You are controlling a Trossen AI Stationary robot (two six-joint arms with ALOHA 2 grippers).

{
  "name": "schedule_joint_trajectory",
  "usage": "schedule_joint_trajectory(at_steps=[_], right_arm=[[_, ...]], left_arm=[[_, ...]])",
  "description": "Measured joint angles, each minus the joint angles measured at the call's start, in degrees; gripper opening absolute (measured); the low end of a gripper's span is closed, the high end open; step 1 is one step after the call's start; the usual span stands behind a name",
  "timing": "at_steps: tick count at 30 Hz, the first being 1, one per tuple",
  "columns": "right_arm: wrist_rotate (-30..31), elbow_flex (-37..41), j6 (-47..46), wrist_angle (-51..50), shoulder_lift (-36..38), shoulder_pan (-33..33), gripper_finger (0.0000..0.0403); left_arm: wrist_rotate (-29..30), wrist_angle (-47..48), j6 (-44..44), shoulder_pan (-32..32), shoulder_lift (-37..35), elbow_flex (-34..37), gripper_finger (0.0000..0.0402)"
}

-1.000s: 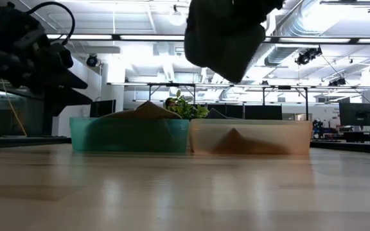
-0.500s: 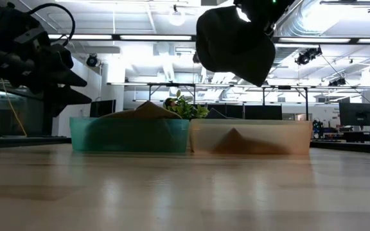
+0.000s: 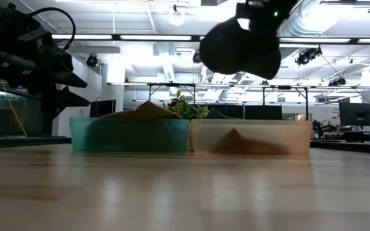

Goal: Pick & Place hat
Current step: Put the blue cap into the orange bin

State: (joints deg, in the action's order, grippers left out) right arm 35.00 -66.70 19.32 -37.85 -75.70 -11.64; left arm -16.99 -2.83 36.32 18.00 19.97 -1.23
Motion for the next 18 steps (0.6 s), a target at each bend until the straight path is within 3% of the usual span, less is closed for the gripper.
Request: schedule_joint_trajectory(at_steps=[11,14,18], right_arm=[[12.52,0.0,9.05,1.22,-10.53,-2.81,0.0006],[12.95,0.0,9.25,2.03,-13.77,-3.06,0.0006],[8.41,0.0,8.96,2.8,-16.54,-2.1,0.0006]], left_arm=[[0.2,-0.02,0.0,0.0,0.0,0.0,0.0192],[0.18,-0.02,0.0,0.0,0.0,0.0,0.0192],[0.17,-0.02,0.0,0.0,0.0,0.0,0.0192]])
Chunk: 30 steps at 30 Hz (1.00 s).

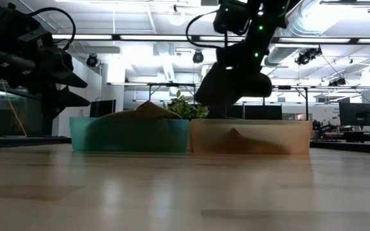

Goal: Pick & Place hat
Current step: Put the blue cap into the orange bin

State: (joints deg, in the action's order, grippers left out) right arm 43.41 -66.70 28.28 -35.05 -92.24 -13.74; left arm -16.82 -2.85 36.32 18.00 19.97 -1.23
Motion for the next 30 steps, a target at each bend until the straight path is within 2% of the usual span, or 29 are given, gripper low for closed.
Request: schedule_joint_trajectory(at_steps=[8,11,17,24,30], right_arm=[[-7.31,0.07,-4.78,-0.25,-0.58,3.85,0.0006],[-8.93,2.37,-6.37,0.46,-0.2,5.02,0.0006],[-7.75,9.62,-8.92,3.93,0.76,7.2,0.0006],[-9.49,12.96,-9.58,9.01,0.78,6.54,0.0006],[-13.31,14.09,-13.17,8.69,0.8,5.82,0.0036]], left_arm=[[-0.02,-0.02,0.0,0.0,0.0,0.01,0.0192],[-0.04,-0.02,0.0,0.0,0.0,0.0,0.0192],[-0.04,-0.02,0.0,0.0,0.02,0.0,0.0192],[-0.22,-0.02,0.0,0.0,0.02,0.0,0.0192],[-0.2,-0.02,0.0,0.0,0.02,0.02,0.0192]])
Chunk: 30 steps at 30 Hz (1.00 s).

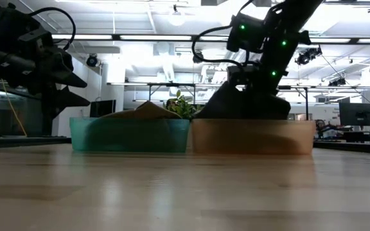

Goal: Pick & Place hat
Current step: Put the blue cap into the orange bin

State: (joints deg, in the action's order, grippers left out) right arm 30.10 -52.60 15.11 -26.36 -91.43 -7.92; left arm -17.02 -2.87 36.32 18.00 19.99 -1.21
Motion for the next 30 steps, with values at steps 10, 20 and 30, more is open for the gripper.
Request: schedule_joint_trajectory(at_steps=[10,20,30], right_arm=[[-7.82,0.26,-3.42,-0.2,0.02,0.09,0.0043],[-14.27,-3.45,-6.18,-3.47,0.02,0.04,0.0096],[-19.38,-6.99,-9.38,-17.5,0.02,-0.17,0.0167]], left_arm=[[0.02,0.0,0.0,0.0,0.0,-0.02,0.0192],[0.04,0.0,0.0,0.0,0.0,-0.01,0.0192],[0.22,0.0,0.0,-0.02,0.0,-0.02,0.0192]])
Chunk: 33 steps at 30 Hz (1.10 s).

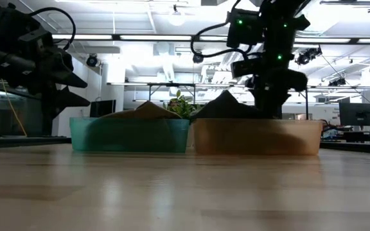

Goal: Pick & Place hat
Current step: Put the blue cap into the orange bin, then return to Home Position

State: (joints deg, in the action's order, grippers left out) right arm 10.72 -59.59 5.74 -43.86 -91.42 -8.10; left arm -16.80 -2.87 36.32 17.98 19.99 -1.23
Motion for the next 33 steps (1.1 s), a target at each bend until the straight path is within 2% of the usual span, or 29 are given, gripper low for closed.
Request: schedule_joint_trajectory(at_steps=[8,12,15,22,28,33], right_arm=[[-1.11,-0.04,-2.71,-4.24,2.35,0.0,0.0178],[-1.28,-0.04,-5.4,-6.22,7.01,0.0,0.0174],[-3.53,-0.04,-7.99,-7.59,11.34,0.0,0.0167],[-8.54,-0.04,-14.91,-8.13,20.64,1.87,0.0139],[-6.08,0.54,-20.03,-7.94,27.42,5.88,0.0109],[-5.01,5.12,-25.88,-4.9,33.21,9.28,0.0077]], left_arm=[[-0.02,0.01,0.01,0.0,0.0,0.0,0.0192],[-0.02,0.0,0.01,0.02,0.0,0.01,0.0192],[-0.04,0.0,0.0,0.02,0.0,0.01,0.0192],[-0.06,0.0,0.01,0.02,0.0,0.01,0.0192],[-0.26,0.0,0.0,0.02,0.0,0.02,0.0192],[-0.26,0.0,0.0,0.02,0.0,0.02,0.0192]])
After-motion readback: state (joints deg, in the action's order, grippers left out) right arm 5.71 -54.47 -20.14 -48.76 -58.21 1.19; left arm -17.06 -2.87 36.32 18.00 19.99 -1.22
